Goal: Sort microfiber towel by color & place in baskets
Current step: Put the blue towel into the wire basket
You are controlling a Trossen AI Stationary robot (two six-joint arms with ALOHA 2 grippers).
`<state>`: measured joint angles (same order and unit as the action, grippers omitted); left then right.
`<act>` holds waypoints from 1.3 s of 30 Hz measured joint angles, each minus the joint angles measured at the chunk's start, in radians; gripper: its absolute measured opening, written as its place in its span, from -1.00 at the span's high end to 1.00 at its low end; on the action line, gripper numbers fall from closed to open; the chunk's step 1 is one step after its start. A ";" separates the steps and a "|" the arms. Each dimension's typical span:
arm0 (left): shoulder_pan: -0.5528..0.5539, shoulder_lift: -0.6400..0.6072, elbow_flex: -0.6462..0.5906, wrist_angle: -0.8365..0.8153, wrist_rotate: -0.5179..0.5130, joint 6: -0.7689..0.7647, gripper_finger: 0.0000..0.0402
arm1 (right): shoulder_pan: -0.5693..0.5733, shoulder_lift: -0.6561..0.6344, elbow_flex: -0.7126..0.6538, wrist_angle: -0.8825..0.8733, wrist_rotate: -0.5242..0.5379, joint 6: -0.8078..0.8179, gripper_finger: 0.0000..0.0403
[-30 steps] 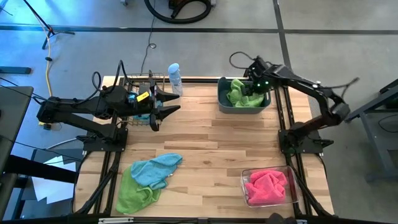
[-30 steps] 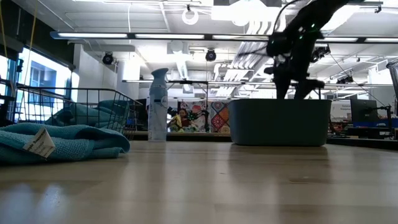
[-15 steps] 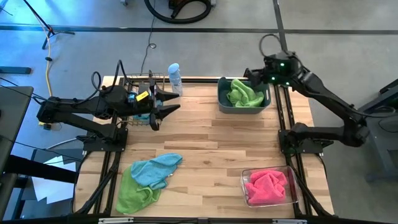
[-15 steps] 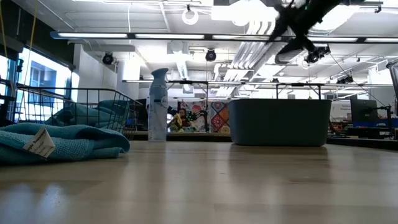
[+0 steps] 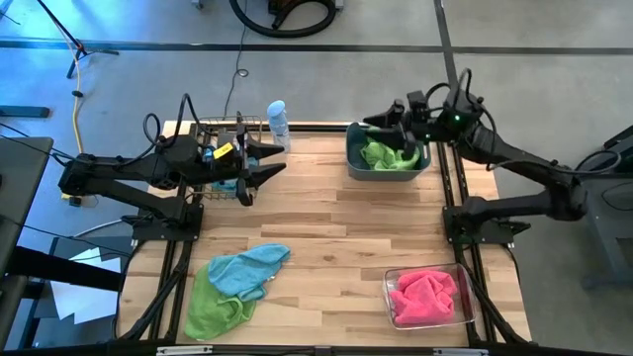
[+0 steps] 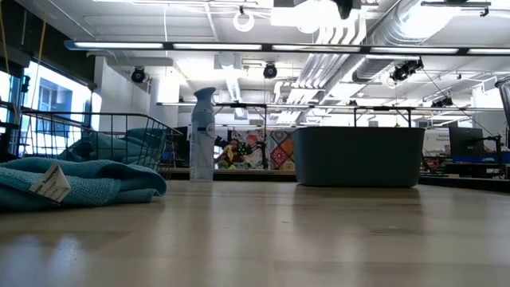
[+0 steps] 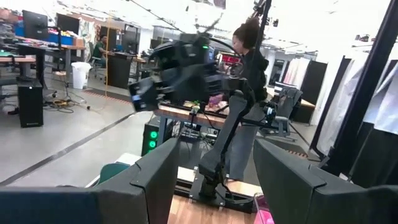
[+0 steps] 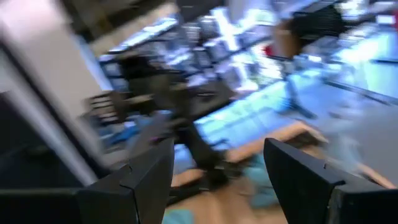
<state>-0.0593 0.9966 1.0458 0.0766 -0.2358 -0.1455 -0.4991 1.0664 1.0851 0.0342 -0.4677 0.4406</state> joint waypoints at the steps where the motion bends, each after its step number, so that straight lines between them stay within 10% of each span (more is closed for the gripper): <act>1: 0.000 0.000 0.000 0.003 -0.004 0.000 0.03 | 0.022 -0.001 0.000 0.019 -0.012 0.001 -0.21; 11: 0.000 0.000 0.000 0.011 -0.010 -0.010 0.03 | 0.267 -0.033 0.000 -0.003 0.019 -0.040 -0.21; 18: 0.000 -0.015 0.000 -0.018 -0.010 -0.010 0.03 | 0.421 -0.033 0.000 -0.153 0.291 -0.237 -0.21; 39: 0.000 -0.032 0.000 -0.094 -0.010 0.009 0.03 | 0.447 -0.036 0.000 -0.127 0.413 -0.291 -0.21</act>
<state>-0.0593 0.9649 1.0460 -0.0169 -0.2462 -0.1366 -0.0521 1.0306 1.0851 -0.0929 -0.0551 0.1499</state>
